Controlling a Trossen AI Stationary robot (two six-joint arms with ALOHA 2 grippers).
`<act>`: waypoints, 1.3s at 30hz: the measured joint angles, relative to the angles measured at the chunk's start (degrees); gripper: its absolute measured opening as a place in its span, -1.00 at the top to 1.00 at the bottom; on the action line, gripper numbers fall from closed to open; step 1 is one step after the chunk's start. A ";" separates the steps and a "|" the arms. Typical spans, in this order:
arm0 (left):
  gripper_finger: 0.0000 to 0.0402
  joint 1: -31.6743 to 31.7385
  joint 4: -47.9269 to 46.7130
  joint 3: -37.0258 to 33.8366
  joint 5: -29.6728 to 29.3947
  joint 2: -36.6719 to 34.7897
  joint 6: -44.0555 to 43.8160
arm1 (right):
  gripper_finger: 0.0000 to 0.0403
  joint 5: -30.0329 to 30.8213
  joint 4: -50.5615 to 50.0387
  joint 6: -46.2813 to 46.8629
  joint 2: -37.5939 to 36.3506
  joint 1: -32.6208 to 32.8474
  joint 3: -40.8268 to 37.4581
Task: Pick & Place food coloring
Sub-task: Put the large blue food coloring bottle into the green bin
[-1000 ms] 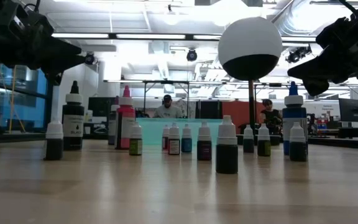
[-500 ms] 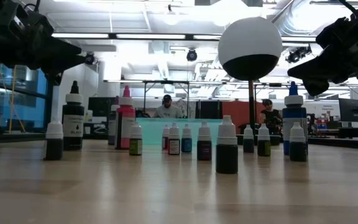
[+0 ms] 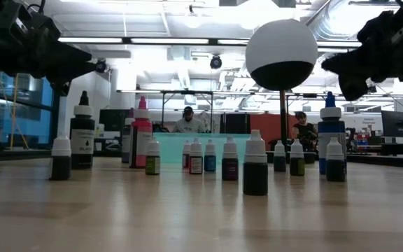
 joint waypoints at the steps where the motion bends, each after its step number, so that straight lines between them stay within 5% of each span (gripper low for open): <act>1: 0.36 0.00 0.01 0.00 -0.01 0.00 -0.02 | 1.00 -0.02 0.82 0.00 -0.01 0.00 0.00; 9: 0.36 0.02 0.00 -0.02 0.00 0.00 -0.01 | 1.00 -0.10 -2.07 2.43 0.03 0.11 1.21; 18: 0.36 0.00 0.00 -0.01 0.00 0.00 -0.01 | 1.00 3.86 -30.82 -3.37 2.78 0.11 20.82; 27: 0.36 0.02 0.00 0.00 0.00 0.00 0.00 | 1.00 6.68 -51.64 -4.65 13.59 0.11 37.76; 39: 0.36 0.02 0.00 -0.01 0.00 0.00 -0.02 | 1.00 -6.03 -61.44 -5.07 32.96 0.13 44.93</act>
